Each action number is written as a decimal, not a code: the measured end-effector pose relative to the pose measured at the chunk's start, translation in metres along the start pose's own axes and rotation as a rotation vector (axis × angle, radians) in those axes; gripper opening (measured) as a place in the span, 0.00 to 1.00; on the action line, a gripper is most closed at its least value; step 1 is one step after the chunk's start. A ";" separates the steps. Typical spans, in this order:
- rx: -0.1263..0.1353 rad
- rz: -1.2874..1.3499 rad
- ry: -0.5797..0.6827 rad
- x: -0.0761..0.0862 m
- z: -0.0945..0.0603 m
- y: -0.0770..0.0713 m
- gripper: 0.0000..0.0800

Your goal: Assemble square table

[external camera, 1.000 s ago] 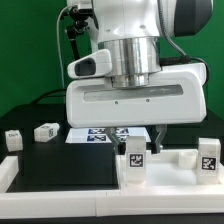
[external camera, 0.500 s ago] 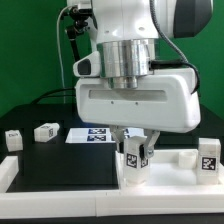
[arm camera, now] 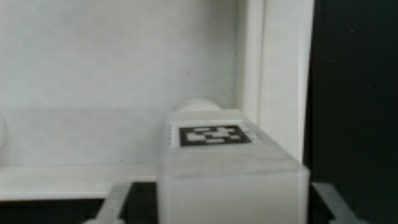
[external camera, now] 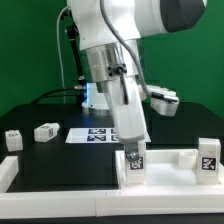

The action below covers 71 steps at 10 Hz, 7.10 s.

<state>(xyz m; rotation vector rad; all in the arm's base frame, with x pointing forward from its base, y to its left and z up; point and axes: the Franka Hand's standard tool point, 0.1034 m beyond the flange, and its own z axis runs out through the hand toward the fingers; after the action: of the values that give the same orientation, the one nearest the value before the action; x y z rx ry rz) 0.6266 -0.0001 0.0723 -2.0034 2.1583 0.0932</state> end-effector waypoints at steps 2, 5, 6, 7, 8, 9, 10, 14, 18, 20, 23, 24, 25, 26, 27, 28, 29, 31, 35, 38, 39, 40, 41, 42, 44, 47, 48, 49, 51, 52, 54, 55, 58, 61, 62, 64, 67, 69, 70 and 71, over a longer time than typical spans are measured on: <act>-0.001 -0.114 0.008 -0.001 0.000 0.000 0.40; -0.012 -0.557 0.052 -0.010 -0.001 -0.002 0.77; -0.016 -0.616 0.052 -0.007 0.000 -0.002 0.80; -0.018 -0.681 0.052 -0.007 0.000 -0.002 0.80; -0.020 -0.753 0.052 -0.007 0.000 -0.002 0.81; -0.020 -0.889 0.058 -0.005 0.000 -0.003 0.81; -0.013 -1.068 0.082 -0.002 0.000 -0.005 0.81; -0.012 -1.255 0.111 -0.002 0.001 -0.005 0.70; -0.002 -1.048 0.110 0.001 0.002 -0.005 0.37; 0.005 -0.854 0.110 0.003 0.002 -0.005 0.37; 0.028 -0.296 0.058 0.010 0.003 0.000 0.37; 0.029 -0.130 0.025 0.010 0.003 0.001 0.37; 0.035 -0.009 -0.008 0.012 0.002 0.002 0.37; 0.038 0.115 -0.023 0.014 0.002 0.004 0.37; 0.036 0.169 -0.025 0.013 0.003 0.004 0.37; 0.035 0.143 -0.024 0.013 0.003 0.005 0.40; 0.026 0.070 -0.011 0.011 0.003 0.005 0.40; -0.011 -0.267 0.042 0.000 0.003 0.006 0.62; -0.024 -0.663 0.044 -0.006 0.005 0.006 0.81; -0.052 -1.219 0.072 -0.001 0.005 0.003 0.81; -0.049 -1.267 0.074 -0.002 0.006 0.002 0.81; -0.047 -1.230 0.074 -0.002 0.006 0.002 0.81; -0.047 -1.216 0.074 -0.002 0.006 0.002 0.67; -0.045 -1.193 0.074 -0.002 0.006 0.002 0.67; -0.039 -1.047 0.076 -0.002 0.006 0.002 0.36; -0.030 -0.833 0.079 -0.002 0.006 0.002 0.36; -0.023 -0.700 0.078 -0.001 0.006 0.002 0.36; -0.016 -0.570 0.073 0.000 0.006 0.002 0.36; 0.007 -0.254 0.031 0.003 0.005 0.003 0.36; 0.014 -0.092 0.001 0.003 0.006 0.003 0.36; 0.038 0.225 -0.029 -0.001 0.008 0.004 0.36; 0.038 0.254 -0.029 -0.001 0.008 0.004 0.36; 0.034 -0.022 -0.001 -0.008 0.006 0.003 0.69; 0.026 -0.430 0.037 -0.014 0.007 0.001 0.81; 0.024 -0.494 0.039 -0.013 0.006 0.001 0.81; 0.016 -0.690 0.047 -0.012 0.007 0.001 0.81; -0.038 -1.274 0.097 -0.013 0.007 0.000 0.81; -0.034 -1.252 0.101 -0.012 0.007 0.000 0.77; -0.033 -1.238 0.101 -0.012 0.007 0.000 0.77; -0.030 -1.192 0.101 -0.011 0.007 0.000 0.55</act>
Offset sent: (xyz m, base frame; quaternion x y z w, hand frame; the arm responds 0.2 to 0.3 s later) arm -0.0008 0.0063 0.0067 0.0112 0.0616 -0.4406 0.8955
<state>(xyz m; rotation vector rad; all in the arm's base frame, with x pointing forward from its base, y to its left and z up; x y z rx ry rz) 0.6277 0.0125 0.0671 -2.9503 0.6886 -0.1532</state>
